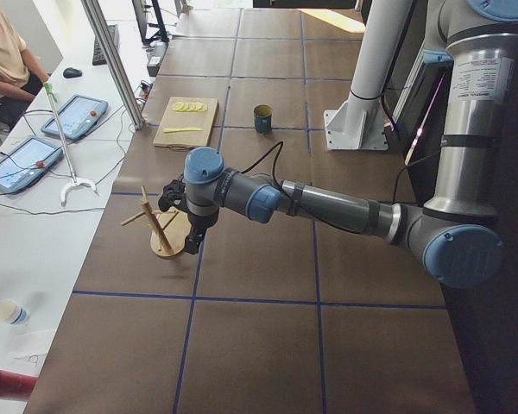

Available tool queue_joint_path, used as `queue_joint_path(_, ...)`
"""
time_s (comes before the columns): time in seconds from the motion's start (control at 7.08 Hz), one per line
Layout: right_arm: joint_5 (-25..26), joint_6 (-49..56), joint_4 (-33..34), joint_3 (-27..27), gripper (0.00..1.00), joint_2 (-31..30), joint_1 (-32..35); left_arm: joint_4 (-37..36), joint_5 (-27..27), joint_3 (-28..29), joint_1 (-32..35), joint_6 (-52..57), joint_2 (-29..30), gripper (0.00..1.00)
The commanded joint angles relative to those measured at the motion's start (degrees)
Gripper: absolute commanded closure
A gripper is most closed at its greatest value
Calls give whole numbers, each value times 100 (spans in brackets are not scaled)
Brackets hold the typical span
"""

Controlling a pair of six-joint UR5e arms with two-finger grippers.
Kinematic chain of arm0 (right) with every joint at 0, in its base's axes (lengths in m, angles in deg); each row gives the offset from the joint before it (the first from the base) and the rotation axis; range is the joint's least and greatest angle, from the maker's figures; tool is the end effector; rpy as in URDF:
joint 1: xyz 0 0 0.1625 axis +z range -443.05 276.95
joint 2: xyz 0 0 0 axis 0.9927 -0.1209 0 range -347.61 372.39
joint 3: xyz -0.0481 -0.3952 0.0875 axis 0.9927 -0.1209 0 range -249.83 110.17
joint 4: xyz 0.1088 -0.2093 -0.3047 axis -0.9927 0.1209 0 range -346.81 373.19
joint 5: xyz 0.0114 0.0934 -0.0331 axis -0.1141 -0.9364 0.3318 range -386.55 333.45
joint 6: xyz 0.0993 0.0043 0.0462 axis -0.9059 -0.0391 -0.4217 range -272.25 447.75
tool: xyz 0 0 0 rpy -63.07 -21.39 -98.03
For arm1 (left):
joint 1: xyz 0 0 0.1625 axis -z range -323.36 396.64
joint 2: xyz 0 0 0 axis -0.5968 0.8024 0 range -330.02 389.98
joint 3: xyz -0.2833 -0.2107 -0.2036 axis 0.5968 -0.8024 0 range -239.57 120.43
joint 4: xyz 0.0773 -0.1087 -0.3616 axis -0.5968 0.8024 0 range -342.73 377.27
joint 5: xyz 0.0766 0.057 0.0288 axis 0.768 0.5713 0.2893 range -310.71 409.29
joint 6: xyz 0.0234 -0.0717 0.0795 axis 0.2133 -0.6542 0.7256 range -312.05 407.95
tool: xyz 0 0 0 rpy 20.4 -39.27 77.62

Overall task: Hang cup on storage rack
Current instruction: 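Reach the left gripper toward the mug handle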

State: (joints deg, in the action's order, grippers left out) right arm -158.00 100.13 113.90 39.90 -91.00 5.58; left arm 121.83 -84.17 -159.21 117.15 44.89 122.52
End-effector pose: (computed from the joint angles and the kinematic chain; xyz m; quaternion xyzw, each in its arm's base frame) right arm 0.0523 -0.3595 0.6087 -0.0016 -0.3554 -0.0984 0.9295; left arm 0.0247 -0.4992 0.5195 0.1741 0.3815 0.1362 0.8975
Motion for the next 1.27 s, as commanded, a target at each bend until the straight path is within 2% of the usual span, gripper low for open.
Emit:
queue_joint_path(0.0,155,36,-7,14,0,-304,260,1579,48,-90,-990,-804,132,0)
queue_joint_path(0.14,138,28,1,5,0,-312,260,2742,83,-64,-1620,-1358,124,0)
queue_joint_path(0.28,129,45,-7,-38,0,-313,260,3946,753,-29,-2392,-2069,193,0)
queue_joint_path(0.42,129,36,-7,-39,0,-321,260,4323,1604,-29,-3113,-2285,490,0)
queue_joint_path(0.71,111,36,-7,-39,0,-321,260,4345,2915,119,-4529,-2208,1140,0)
queue_joint_path(0.85,120,28,-16,-39,0,-313,260,4371,3261,268,-4970,-2199,1483,0)
queue_joint_path(1.13,120,27,-16,-48,0,-304,260,4398,3308,839,-5265,-2173,2204,0)
